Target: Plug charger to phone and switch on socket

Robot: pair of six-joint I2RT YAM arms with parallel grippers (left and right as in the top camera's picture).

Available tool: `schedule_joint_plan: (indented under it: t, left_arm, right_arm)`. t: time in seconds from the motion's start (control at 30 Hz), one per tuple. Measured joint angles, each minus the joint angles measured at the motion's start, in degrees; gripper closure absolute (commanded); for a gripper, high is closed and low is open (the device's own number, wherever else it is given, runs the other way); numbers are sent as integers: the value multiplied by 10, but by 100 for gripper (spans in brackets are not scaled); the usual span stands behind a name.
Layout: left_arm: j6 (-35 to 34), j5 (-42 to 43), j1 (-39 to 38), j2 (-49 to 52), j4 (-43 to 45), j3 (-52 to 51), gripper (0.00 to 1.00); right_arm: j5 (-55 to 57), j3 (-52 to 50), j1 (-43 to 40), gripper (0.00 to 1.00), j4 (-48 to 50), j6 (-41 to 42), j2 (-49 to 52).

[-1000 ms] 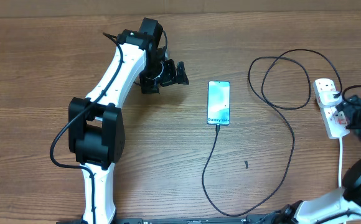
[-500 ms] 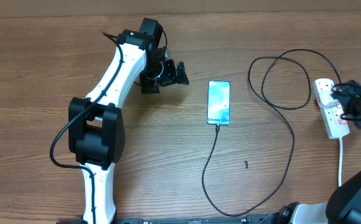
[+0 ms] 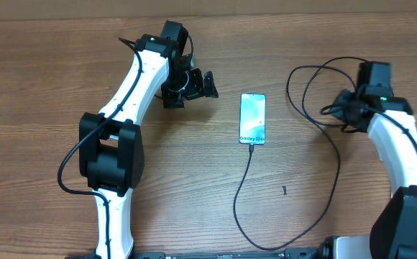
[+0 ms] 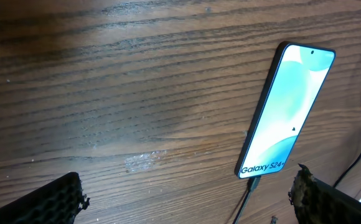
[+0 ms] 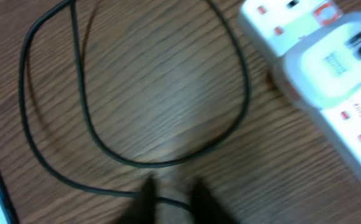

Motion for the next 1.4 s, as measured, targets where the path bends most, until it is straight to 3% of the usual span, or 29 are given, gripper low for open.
schedule_joint_plan:
  t: [0.03,0.07,0.1,0.13,1.4]
  left_arm:
    - [0,0,0,0,0,0,0]
    - [0,0,0,0,0,0,0]
    - [0,0,0,0,0,0,0]
    - [0,0,0,0,0,0,0]
    - [0,-2,-7,0,0,0,0]
  right_arm:
    - [1,-5,6,96,4,-2,0]
    - [2,-10,10,73,9,-3,0]
    - [2,-16,14,16,14,-4,0]
    - [3,-18,15,0,16,-5,0]
    - [-8,-37,15,0,18,-10,0]
